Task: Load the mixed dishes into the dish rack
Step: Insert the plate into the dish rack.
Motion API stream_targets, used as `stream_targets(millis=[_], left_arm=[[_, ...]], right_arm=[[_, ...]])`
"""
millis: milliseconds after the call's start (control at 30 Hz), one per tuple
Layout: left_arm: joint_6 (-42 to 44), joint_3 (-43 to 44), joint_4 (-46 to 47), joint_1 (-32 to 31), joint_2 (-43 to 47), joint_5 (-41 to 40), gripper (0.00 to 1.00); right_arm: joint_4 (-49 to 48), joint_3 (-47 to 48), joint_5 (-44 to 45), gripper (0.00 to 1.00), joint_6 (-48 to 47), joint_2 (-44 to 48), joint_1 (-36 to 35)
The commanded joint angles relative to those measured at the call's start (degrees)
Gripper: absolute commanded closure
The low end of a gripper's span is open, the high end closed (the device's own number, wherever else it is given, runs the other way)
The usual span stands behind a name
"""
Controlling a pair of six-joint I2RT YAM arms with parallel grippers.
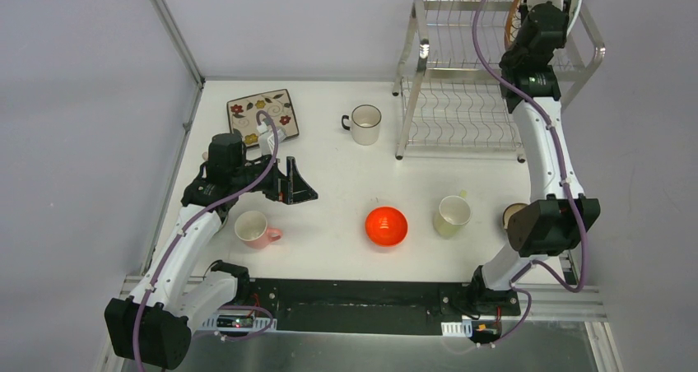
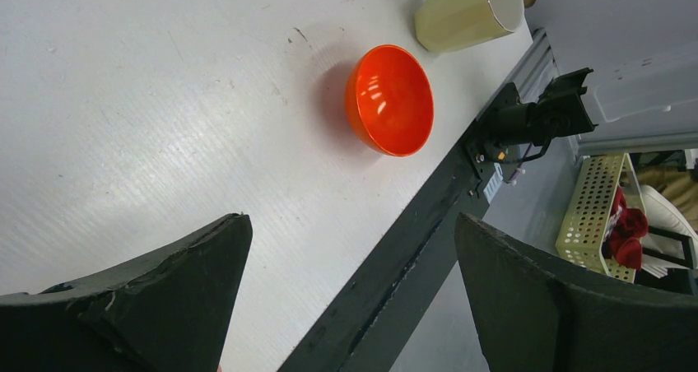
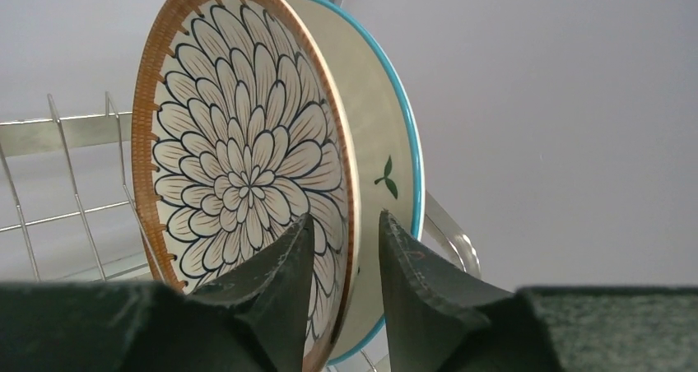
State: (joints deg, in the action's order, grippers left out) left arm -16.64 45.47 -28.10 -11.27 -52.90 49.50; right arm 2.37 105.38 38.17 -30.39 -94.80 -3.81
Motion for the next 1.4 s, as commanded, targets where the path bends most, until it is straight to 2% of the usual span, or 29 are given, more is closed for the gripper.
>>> stream_targets(millis=[0, 300, 533, 933, 1067, 1367], left_arm=[[1.6, 1.5, 1.2, -0.3, 0.1, -0.4, 0.01], [1.7, 1.5, 1.2, -0.2, -0.3, -0.5, 0.01], [1.6, 1.4, 1.2, -0.2, 0.1, -0.6, 0.01], [1.6, 1.3, 1.2, -0.3, 0.7, -0.7, 0.01], [1.5, 1.1, 1.2, -0.3, 0.8, -0.6, 0.01], [1.5, 1.1, 1.2, -0.3, 1.2, -0.6, 0.01]], right_arm=[[-2.7, 1.0, -0.2, 0.63, 2.1, 4.3, 0.2], [0.2, 0.5, -3.6, 0.60, 2.9, 7.5, 0.3], [2.9, -0.1, -7.4, 0.66, 4.1, 8.4, 0.3], [9.4, -1.3, -22.8, 0.68, 9.7, 10.7, 2.4], [16.3, 2.8, -28.0, 0.65, 13.3, 9.4, 3.7], [28.1, 15.0, -26.3, 0.51, 17.3, 5.2, 3.7]])
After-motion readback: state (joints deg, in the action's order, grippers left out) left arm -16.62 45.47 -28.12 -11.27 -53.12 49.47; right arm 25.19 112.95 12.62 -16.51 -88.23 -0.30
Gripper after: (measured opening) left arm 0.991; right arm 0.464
